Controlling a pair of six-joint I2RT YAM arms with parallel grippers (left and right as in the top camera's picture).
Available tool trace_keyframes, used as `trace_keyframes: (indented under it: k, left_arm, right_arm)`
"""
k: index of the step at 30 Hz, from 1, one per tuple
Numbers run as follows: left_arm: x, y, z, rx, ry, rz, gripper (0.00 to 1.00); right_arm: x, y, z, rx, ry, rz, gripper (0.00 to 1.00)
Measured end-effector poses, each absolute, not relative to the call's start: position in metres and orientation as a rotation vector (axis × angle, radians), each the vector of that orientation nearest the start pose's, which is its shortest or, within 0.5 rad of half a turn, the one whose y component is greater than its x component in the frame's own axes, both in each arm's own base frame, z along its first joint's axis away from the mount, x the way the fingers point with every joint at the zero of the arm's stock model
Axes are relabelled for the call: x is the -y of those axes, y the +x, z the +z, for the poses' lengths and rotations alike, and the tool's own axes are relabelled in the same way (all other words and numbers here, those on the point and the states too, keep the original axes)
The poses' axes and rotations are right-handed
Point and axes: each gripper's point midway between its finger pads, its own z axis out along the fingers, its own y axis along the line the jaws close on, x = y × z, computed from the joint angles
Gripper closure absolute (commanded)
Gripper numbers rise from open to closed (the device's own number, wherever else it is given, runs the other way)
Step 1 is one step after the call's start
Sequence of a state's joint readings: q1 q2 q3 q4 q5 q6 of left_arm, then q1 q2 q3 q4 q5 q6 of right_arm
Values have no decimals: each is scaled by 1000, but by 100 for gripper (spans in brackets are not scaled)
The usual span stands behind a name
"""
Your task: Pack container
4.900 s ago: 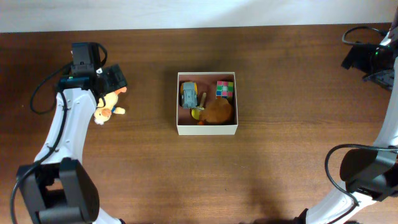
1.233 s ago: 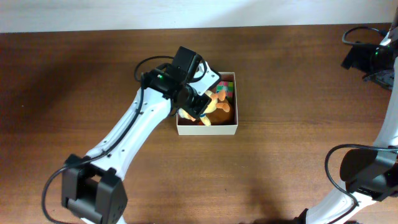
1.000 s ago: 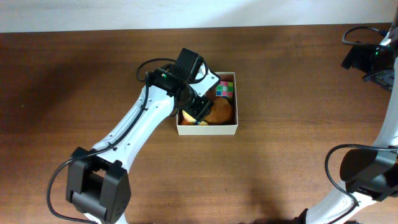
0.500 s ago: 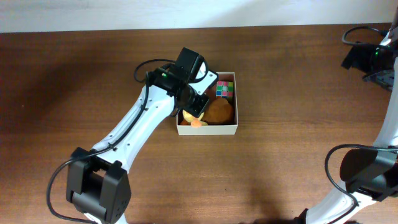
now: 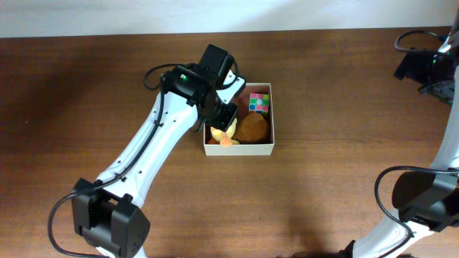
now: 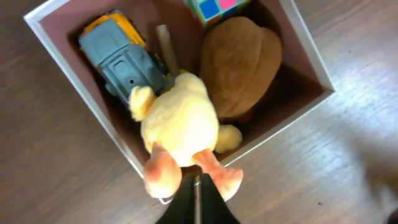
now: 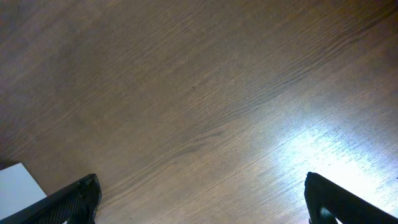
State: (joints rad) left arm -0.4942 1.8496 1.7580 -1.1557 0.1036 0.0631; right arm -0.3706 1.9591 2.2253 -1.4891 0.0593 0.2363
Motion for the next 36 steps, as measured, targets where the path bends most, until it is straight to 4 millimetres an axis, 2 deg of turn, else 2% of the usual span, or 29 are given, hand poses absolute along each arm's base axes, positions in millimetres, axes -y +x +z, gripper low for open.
trace_keyframes:
  k: [8,17,20,25,31,36]
  left_arm:
    - [210,365,164,-2742,794,-192,98]
    - [212,368,104,-2885,827,-153,98]
    - [214,370,93,-2900,831,-150,98]
    - [226,381,84,-2874,831,-203,98]
    - [247,384,49,-2889,874,-258,98]
    - [260,385,45,-2854,903,-270,98]
  right_arm:
    - [163,392,249,-2664,849,-116,1]
    - [163,392,249,-2664,849,-116,2]
    - [163,392,249,-2664,849,-116,1]
    - [163,392,249,-2664,848,-116,1]
    - [163,392,249,-2664,850,-116,1]
    - [163,392,249,-2664,849,-116,1]
